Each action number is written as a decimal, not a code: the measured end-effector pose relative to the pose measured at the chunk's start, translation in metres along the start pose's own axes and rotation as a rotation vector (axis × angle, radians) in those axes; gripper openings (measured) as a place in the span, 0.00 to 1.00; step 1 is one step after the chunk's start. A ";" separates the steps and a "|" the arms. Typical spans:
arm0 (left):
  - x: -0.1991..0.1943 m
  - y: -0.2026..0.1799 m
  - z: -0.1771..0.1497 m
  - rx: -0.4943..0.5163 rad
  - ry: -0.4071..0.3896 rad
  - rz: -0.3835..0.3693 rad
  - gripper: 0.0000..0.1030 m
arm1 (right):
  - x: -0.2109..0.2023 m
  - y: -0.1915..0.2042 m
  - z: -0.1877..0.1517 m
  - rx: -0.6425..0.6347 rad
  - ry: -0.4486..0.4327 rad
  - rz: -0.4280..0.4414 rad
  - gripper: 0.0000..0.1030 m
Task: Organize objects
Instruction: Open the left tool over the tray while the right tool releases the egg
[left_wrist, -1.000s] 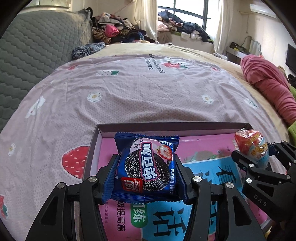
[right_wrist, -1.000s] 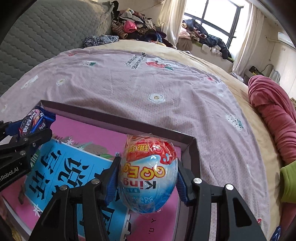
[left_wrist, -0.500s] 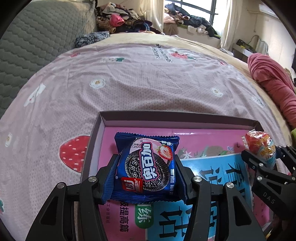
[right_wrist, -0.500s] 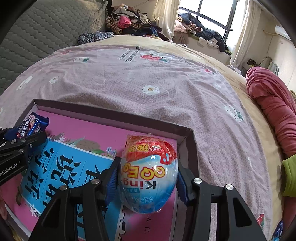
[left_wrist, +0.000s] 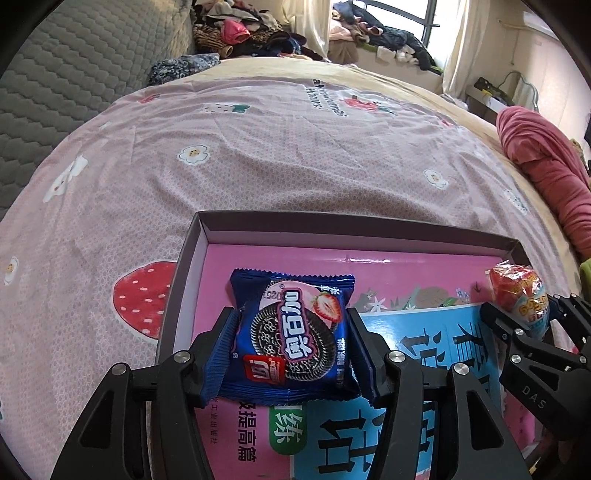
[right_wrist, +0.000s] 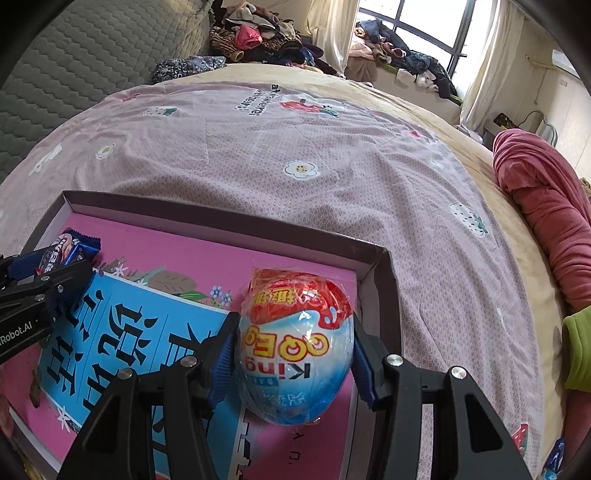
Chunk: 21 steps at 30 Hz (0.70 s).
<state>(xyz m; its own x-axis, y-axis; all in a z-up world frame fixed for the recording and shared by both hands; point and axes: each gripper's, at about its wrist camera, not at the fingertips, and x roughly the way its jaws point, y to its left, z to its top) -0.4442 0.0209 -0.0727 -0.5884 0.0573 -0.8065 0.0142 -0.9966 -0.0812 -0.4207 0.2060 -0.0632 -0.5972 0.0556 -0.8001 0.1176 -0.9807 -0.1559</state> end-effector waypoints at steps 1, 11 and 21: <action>0.000 0.000 0.000 -0.001 0.001 0.001 0.63 | 0.000 -0.001 0.000 0.003 0.001 0.003 0.56; -0.006 0.000 0.000 -0.002 -0.010 0.015 0.74 | -0.010 -0.008 0.000 0.028 -0.023 0.023 0.71; -0.025 0.000 0.001 -0.002 -0.030 0.031 0.76 | -0.023 -0.013 0.002 0.044 -0.056 0.032 0.76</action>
<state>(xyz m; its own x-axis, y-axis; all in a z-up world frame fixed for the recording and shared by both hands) -0.4300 0.0195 -0.0523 -0.6119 0.0249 -0.7906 0.0339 -0.9978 -0.0576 -0.4098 0.2169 -0.0412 -0.6373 0.0144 -0.7705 0.1032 -0.9892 -0.1038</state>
